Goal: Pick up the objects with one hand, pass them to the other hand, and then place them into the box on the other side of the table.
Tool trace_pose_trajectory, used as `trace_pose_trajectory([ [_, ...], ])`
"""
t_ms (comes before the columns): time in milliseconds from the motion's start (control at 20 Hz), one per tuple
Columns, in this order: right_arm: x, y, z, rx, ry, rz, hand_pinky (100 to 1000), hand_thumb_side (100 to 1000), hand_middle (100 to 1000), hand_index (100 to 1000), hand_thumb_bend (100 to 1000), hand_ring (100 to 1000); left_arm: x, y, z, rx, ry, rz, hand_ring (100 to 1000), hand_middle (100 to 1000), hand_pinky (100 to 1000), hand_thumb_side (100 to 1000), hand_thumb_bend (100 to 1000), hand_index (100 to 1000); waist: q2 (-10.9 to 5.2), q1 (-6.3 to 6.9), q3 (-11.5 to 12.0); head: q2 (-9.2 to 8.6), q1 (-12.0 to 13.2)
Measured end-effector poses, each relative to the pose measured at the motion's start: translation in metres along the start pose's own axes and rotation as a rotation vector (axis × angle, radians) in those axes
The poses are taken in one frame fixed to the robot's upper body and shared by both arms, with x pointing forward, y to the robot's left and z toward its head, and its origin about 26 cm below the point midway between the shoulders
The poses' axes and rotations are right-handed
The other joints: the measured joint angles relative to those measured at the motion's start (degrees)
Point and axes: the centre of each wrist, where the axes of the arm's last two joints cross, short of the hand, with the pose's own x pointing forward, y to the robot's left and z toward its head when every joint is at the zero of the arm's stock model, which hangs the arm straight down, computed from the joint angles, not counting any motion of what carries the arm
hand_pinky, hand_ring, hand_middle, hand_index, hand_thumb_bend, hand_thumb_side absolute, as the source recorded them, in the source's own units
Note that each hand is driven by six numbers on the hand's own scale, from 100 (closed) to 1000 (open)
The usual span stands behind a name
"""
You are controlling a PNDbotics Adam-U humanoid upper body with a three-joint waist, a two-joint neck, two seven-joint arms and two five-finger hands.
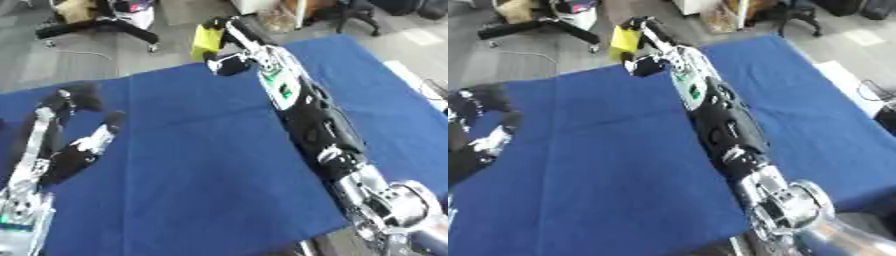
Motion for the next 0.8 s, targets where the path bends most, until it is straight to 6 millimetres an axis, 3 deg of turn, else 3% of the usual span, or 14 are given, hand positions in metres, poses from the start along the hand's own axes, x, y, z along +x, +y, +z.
trace_pose_trajectory([
  [300,0.04,0.025,0.01,0.008,-0.133,-0.146,736,111,552,671,100,609,-0.007,-0.025,-0.014,-0.029,-0.026,-0.071,669,645,852,468,536,809,0.01,-0.48,-0.4,0.0,5.3],
  [500,0.058,0.03,0.018,0.014,-0.186,-0.225,731,100,547,664,100,605,-0.009,-0.042,-0.021,-0.027,-0.048,-0.091,669,644,850,464,545,805,0.07,-1.2,-0.8,0.0,7.4],
  [550,0.06,0.03,0.021,0.015,-0.19,-0.239,729,137,547,662,100,603,-0.011,-0.046,-0.023,-0.02,-0.049,-0.089,669,645,850,465,553,805,0.07,-1.4,-0.8,0.0,7.9],
  [800,0.07,0.024,0.036,0.037,-0.207,-0.296,728,147,545,660,100,601,-0.014,-0.063,-0.03,0.029,-0.082,-0.069,673,651,850,450,568,808,0.07,-1.45,-1.0,0.0,9.3],
])
